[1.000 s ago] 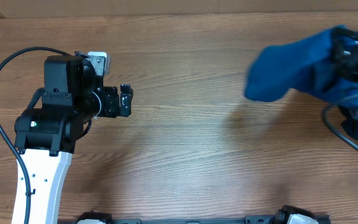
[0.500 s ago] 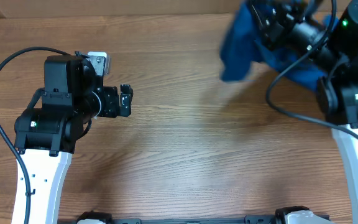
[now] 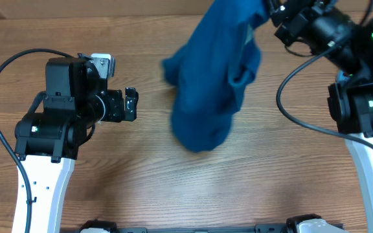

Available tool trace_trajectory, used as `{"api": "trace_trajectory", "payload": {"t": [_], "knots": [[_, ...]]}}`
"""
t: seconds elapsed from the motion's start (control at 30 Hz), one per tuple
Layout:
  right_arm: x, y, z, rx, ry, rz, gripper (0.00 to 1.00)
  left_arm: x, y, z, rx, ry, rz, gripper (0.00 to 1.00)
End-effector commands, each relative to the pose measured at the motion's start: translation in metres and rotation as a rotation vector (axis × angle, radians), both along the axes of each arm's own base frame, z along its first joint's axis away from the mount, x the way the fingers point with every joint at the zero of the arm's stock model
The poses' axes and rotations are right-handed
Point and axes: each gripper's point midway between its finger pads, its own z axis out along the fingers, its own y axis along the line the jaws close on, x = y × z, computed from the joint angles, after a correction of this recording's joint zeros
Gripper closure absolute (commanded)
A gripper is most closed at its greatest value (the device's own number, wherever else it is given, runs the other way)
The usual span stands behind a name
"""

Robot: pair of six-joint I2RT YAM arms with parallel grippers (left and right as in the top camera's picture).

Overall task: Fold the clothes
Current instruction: 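Lift the teal shirt with the right gripper and drop it mid-table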

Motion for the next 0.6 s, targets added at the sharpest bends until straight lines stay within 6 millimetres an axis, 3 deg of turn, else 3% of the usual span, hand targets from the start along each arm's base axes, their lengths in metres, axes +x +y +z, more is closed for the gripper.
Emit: {"api": "trace_trajectory", "payload": {"t": [0.0, 0.1, 0.23, 0.4, 0.43, 0.57], "knots": [[0.033, -0.015, -0.029, 0.008, 0.143, -0.144, 0.96, 0.002, 0.003, 0.011, 0.015, -0.036, -0.007, 0.00], [0.057, -0.034, -0.056, -0.008, 0.241, -0.289, 0.96, 0.002, 0.003, 0.011, 0.015, -0.037, -0.007, 0.00], [0.071, -0.076, -0.056, -0.012, 0.246, -0.517, 0.96, 0.002, 0.003, 0.011, 0.015, -0.036, -0.007, 0.00], [0.067, -0.117, -0.023, 0.019, 0.200, -0.722, 0.96, 0.002, 0.003, 0.011, 0.015, -0.036, -0.007, 0.00], [0.062, -0.124, -0.008, 0.007, 0.156, -0.765, 0.96, 0.002, 0.003, 0.011, 0.015, -0.036, -0.007, 0.00], [0.050, -0.141, 0.026, 0.043, 0.084, -0.852, 0.96, 0.002, 0.003, 0.011, 0.015, -0.037, -0.007, 0.00]]}}
